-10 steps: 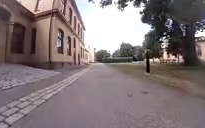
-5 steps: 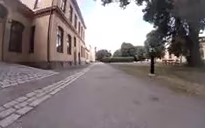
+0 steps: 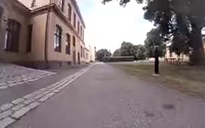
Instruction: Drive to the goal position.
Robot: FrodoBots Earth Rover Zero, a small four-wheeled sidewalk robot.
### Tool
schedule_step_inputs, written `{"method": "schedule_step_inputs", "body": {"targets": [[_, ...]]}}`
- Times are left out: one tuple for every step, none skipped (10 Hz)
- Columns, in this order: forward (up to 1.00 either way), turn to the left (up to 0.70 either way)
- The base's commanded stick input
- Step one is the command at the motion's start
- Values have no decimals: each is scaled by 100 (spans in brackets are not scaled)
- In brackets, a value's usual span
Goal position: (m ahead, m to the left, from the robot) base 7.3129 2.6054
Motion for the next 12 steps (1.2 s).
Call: {"method": "schedule_step_inputs", "body": {"targets": [[85,1],[85,1],[85,1],[85,1],[85,1],[85,1],[85,1],[85,1],[85,1],[85,1],[85,1],[85,1]]}}
